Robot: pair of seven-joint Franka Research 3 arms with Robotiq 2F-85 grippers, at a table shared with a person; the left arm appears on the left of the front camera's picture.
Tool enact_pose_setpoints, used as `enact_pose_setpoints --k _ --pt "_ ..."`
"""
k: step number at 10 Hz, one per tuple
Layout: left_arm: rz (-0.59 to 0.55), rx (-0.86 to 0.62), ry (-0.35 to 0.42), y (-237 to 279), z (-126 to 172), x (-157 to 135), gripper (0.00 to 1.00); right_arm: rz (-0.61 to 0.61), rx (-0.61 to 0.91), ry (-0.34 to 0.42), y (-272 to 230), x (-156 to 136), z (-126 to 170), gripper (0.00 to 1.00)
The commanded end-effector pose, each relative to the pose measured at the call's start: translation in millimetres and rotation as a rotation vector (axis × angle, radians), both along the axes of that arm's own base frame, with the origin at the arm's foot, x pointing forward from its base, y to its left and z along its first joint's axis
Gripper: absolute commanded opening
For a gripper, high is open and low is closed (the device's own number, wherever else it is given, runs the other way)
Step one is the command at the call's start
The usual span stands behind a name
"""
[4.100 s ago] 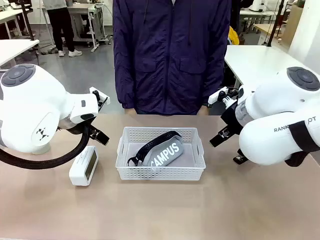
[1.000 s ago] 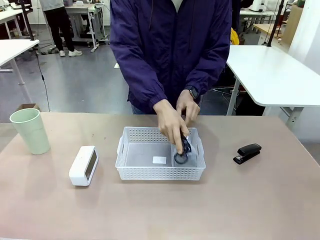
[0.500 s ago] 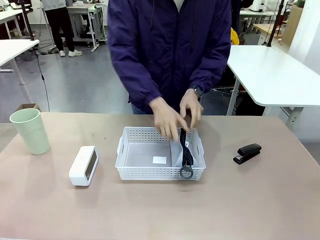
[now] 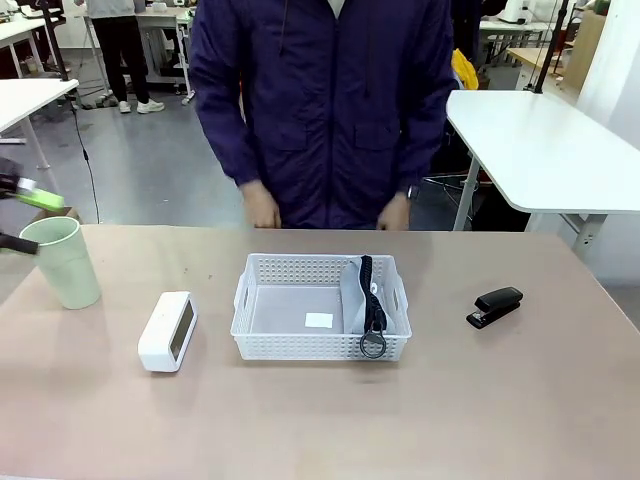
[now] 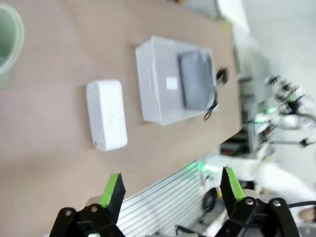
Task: Efficiently arrange items inside the basket to fit them all.
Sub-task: Pick up the Digital clock and place it inside the Organizing basket.
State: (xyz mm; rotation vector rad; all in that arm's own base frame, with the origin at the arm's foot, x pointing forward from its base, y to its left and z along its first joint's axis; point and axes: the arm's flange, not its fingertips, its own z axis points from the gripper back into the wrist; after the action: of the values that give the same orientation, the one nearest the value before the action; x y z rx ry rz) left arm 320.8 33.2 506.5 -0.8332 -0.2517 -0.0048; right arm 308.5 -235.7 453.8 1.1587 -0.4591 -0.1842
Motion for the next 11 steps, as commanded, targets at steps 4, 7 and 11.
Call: enact_pose_setpoints --k 4,7,11 --pt "-0.29 0.674 0.117 -146.5 -23.8 51.1 1.0 0.0 0.01 -0.041 -2.0 2.4 1.9 1.0" --pt "-0.193 0.76 0.023 -163.3 -42.6 52.9 1.0 0.0 0.01 -0.041 -2.0 2.4 1.9 1.0" --pt "-0.168 0.67 0.016 -157.7 -38.6 64.1 1.0 0.0 0.01 -0.041 -2.0 2.4 1.9 1.0"
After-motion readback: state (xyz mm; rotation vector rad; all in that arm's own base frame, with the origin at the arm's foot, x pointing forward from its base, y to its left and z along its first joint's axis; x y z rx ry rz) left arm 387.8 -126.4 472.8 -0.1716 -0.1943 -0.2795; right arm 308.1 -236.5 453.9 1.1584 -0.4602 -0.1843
